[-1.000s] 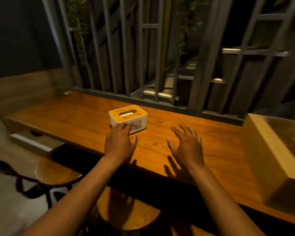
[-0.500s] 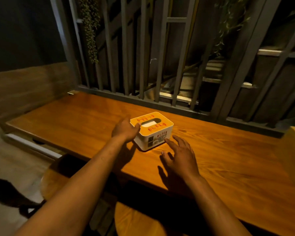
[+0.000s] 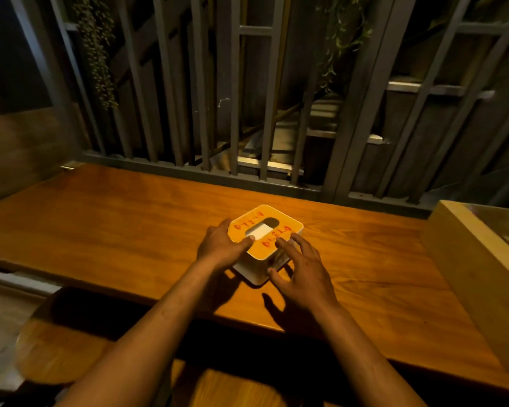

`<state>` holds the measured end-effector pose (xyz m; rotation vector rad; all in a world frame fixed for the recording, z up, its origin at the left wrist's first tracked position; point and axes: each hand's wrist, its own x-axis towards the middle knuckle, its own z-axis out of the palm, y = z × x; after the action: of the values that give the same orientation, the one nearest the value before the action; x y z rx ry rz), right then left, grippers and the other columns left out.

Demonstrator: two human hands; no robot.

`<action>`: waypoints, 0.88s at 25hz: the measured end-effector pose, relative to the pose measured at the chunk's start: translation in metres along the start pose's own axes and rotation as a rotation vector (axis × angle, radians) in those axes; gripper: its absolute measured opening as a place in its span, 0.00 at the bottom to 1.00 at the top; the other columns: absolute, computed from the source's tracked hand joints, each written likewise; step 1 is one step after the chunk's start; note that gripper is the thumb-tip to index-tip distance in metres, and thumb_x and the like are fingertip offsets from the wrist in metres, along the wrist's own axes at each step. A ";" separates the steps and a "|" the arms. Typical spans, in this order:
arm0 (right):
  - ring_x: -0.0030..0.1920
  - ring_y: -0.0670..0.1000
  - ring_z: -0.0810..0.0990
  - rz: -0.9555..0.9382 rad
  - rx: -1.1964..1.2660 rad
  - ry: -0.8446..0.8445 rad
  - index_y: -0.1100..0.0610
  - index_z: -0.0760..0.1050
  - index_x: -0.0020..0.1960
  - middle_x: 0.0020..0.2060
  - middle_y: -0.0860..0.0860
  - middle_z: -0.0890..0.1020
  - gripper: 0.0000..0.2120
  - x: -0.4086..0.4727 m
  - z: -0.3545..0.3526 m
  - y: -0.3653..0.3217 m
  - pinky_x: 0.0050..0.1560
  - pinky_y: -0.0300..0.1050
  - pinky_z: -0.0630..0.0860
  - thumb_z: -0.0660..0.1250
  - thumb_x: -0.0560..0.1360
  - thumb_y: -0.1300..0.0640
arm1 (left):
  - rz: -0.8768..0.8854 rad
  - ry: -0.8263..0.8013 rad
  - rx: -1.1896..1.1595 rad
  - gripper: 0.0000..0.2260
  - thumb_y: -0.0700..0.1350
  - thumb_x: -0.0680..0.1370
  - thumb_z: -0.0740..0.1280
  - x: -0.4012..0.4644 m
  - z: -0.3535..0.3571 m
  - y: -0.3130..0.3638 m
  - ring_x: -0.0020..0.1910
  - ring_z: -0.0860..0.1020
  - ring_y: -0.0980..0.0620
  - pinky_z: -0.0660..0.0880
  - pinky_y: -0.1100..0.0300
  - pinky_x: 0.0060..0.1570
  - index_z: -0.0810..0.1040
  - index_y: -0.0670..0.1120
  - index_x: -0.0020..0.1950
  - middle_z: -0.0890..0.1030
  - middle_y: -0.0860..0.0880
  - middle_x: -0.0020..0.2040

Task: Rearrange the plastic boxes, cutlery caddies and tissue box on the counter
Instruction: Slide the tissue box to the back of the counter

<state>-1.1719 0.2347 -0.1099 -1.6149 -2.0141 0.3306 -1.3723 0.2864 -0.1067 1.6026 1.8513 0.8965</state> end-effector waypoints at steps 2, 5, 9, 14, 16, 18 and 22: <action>0.76 0.52 0.57 0.001 -0.017 0.007 0.39 0.62 0.74 0.78 0.46 0.58 0.33 -0.014 -0.009 0.012 0.68 0.52 0.69 0.69 0.72 0.40 | 0.020 -0.018 0.028 0.33 0.70 0.65 0.67 -0.018 0.021 0.020 0.56 0.78 0.48 0.79 0.50 0.51 0.72 0.58 0.67 0.77 0.50 0.62; 0.76 0.51 0.58 0.041 -0.044 0.043 0.39 0.62 0.74 0.78 0.45 0.58 0.34 -0.043 -0.031 0.040 0.67 0.51 0.70 0.68 0.71 0.37 | 0.008 -0.009 0.107 0.29 0.64 0.74 0.67 -0.042 0.058 0.051 0.60 0.76 0.45 0.75 0.53 0.52 0.68 0.56 0.72 0.73 0.47 0.64; 0.74 0.49 0.63 0.137 -0.076 0.146 0.41 0.67 0.70 0.76 0.45 0.62 0.34 -0.080 -0.072 0.086 0.61 0.47 0.74 0.68 0.68 0.32 | 0.065 -0.025 0.185 0.27 0.62 0.77 0.63 -0.079 0.113 0.096 0.59 0.76 0.46 0.77 0.52 0.52 0.67 0.55 0.73 0.73 0.46 0.63; 0.71 0.48 0.68 0.183 -0.103 0.109 0.44 0.70 0.69 0.74 0.45 0.67 0.32 -0.120 -0.138 0.151 0.62 0.45 0.73 0.70 0.68 0.35 | 0.102 -0.058 0.236 0.28 0.63 0.78 0.60 -0.131 0.183 0.156 0.59 0.76 0.45 0.78 0.52 0.51 0.64 0.53 0.74 0.73 0.45 0.63; 0.73 0.49 0.66 0.185 -0.124 0.024 0.44 0.68 0.71 0.74 0.45 0.67 0.32 -0.126 -0.164 0.171 0.67 0.50 0.71 0.69 0.70 0.35 | 0.116 -0.061 0.268 0.28 0.61 0.80 0.58 -0.148 0.198 0.173 0.64 0.74 0.44 0.75 0.52 0.53 0.60 0.51 0.77 0.71 0.45 0.67; 0.73 0.51 0.66 0.154 -0.225 -0.049 0.45 0.68 0.72 0.73 0.47 0.69 0.31 -0.126 -0.186 0.186 0.70 0.52 0.68 0.67 0.72 0.37 | 0.191 -0.027 0.341 0.27 0.58 0.81 0.58 -0.164 0.208 0.187 0.70 0.68 0.43 0.73 0.51 0.59 0.58 0.53 0.78 0.67 0.45 0.73; 0.59 0.53 0.77 0.062 -0.361 -0.074 0.50 0.77 0.61 0.59 0.50 0.80 0.17 -0.121 -0.214 0.195 0.59 0.49 0.73 0.68 0.74 0.44 | 0.449 -0.001 0.605 0.22 0.55 0.82 0.58 -0.174 0.214 0.198 0.76 0.61 0.44 0.67 0.51 0.67 0.63 0.56 0.76 0.63 0.48 0.78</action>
<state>-0.8769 0.1397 -0.0613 -1.9080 -2.1769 0.0490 -1.0575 0.1601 -0.0973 2.4517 1.9023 0.5147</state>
